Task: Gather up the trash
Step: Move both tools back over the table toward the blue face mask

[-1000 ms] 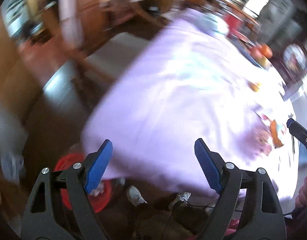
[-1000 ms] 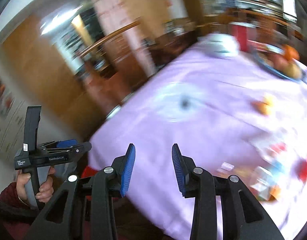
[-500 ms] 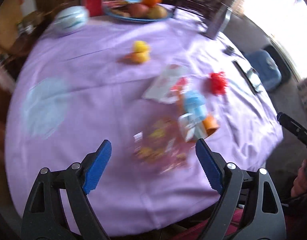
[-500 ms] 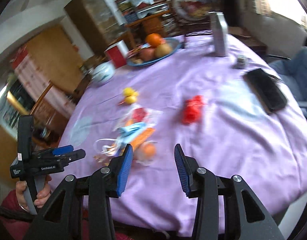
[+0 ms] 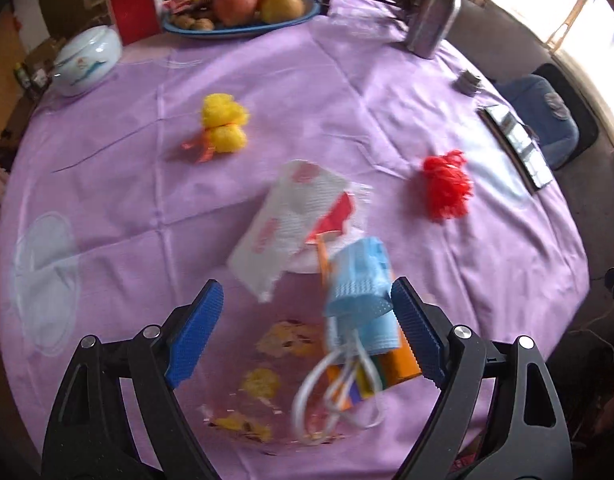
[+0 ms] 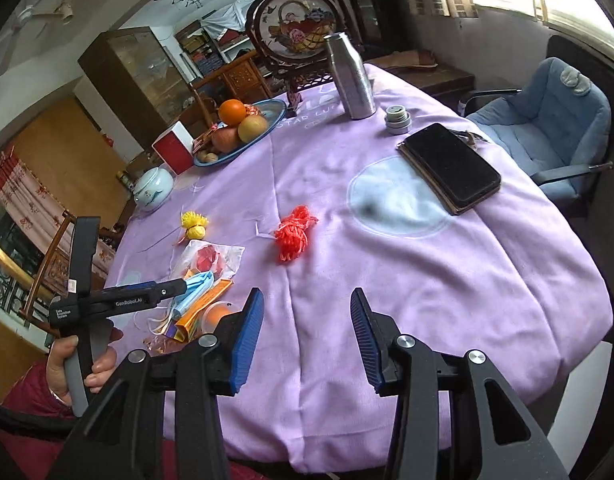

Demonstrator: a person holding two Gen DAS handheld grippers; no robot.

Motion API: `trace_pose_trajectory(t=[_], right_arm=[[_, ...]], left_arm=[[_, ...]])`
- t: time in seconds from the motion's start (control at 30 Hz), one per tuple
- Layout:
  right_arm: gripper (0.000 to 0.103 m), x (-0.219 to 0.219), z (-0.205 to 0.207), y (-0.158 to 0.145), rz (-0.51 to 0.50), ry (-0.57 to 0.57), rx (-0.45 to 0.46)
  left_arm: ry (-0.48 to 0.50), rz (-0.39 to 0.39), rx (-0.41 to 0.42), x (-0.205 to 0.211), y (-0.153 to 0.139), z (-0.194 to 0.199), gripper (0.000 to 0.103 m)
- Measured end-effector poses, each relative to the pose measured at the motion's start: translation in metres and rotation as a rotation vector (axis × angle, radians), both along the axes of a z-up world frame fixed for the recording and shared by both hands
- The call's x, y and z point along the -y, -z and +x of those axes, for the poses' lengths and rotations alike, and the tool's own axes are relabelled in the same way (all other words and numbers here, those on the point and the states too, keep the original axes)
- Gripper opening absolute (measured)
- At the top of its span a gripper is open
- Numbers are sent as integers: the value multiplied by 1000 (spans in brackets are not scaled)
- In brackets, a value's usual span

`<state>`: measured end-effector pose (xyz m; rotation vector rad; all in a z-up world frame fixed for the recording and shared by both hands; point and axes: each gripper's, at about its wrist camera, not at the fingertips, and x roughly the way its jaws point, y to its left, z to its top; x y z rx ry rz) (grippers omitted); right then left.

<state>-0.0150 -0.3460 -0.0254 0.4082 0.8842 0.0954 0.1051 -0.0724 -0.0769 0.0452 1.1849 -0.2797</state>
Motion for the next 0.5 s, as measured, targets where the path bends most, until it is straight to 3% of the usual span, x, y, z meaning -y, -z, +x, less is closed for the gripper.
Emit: trace_pose_trajectory(t=[0.23, 0.33, 0.43, 0.5], right_arm=[[45, -31, 30, 7, 17, -136, -18], [45, -46, 40, 8, 18, -191, -19], [45, -57, 46, 7, 17, -228, -17], [45, -62, 48, 7, 16, -247, -18]], left_arm=[[-216, 13, -25, -81, -2, -6, 83], [-278, -35, -38, -107, -8, -15, 83], [-258, -79, -19, -103, -20, -21, 83], [-195, -84, 0, -86, -27, -22, 83]])
